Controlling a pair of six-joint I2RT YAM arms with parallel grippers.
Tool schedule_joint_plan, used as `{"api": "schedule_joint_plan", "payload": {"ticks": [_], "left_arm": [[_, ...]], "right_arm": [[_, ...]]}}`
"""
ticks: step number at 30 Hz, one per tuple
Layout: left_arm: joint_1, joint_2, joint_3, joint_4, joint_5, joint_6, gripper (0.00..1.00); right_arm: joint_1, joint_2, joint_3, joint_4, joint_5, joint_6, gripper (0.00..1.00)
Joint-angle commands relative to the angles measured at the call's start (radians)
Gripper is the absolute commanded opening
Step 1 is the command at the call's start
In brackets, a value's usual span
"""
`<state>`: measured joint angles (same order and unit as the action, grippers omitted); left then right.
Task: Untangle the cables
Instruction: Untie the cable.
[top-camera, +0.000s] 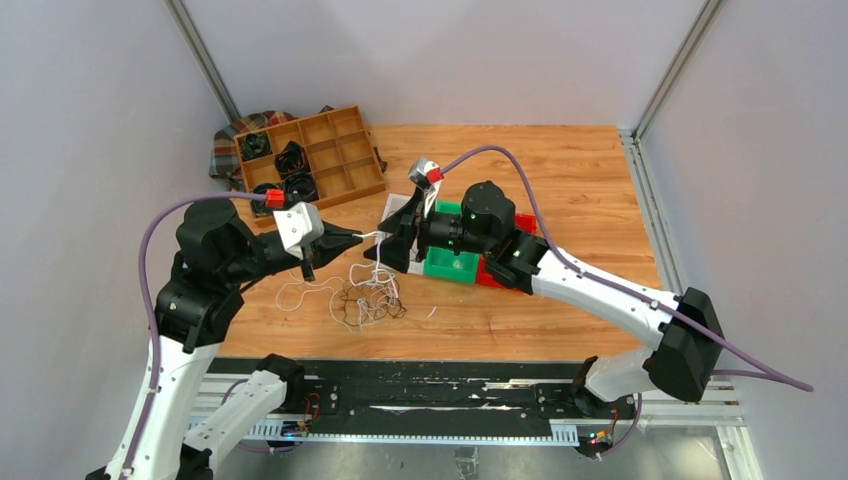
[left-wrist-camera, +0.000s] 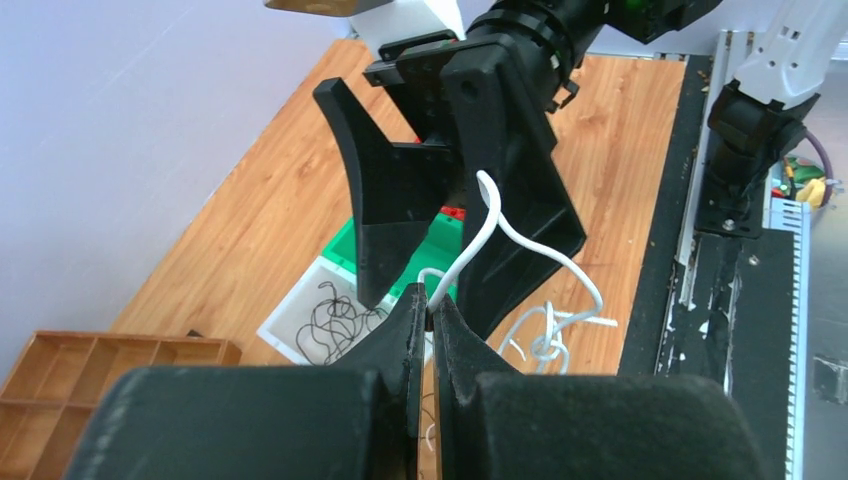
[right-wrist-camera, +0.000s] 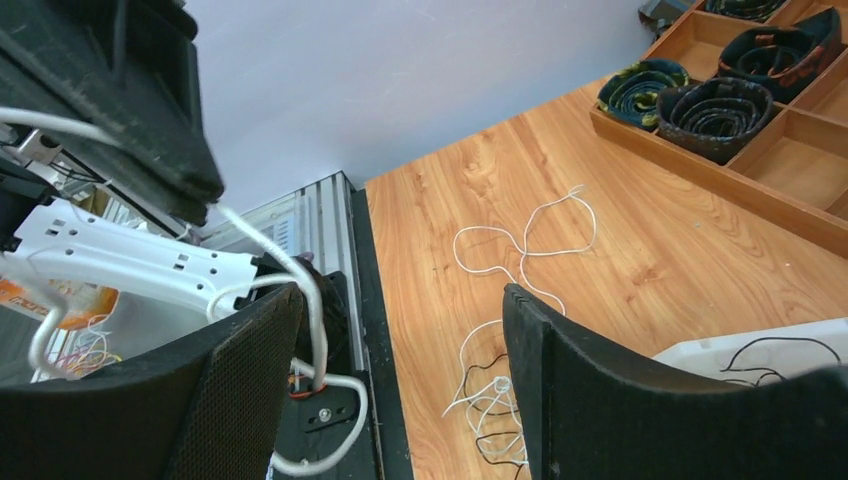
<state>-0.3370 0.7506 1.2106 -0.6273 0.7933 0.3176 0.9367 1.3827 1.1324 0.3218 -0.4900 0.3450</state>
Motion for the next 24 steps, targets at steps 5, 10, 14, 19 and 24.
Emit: {"api": "schedule_joint_plan", "payload": {"ticks": [5, 10, 14, 19, 24], "left_arm": [[-0.005, 0.01, 0.08, -0.008, 0.076, -0.047, 0.01], [-0.005, 0.021, 0.125, 0.057, 0.099, -0.131, 0.01], [-0.005, 0.035, 0.167, 0.12, 0.096, -0.191, 0.01], [-0.005, 0.051, 0.232, 0.098, 0.06, -0.144, 0.01], [-0.005, 0.061, 0.291, 0.126, 0.017, -0.128, 0.01]], "right_arm": [[0.053, 0.024, -0.013, 0.021, 0.055, -0.042, 0.73], [0.07, 0.037, -0.07, 0.051, 0.076, -0.03, 0.73], [0.079, 0.042, -0.161, 0.099, 0.095, -0.017, 0.73], [0.078, 0.004, -0.237, 0.06, 0.158, -0.066, 0.73], [0.077, -0.002, -0.289, 0.038, 0.19, -0.089, 0.72]]}}
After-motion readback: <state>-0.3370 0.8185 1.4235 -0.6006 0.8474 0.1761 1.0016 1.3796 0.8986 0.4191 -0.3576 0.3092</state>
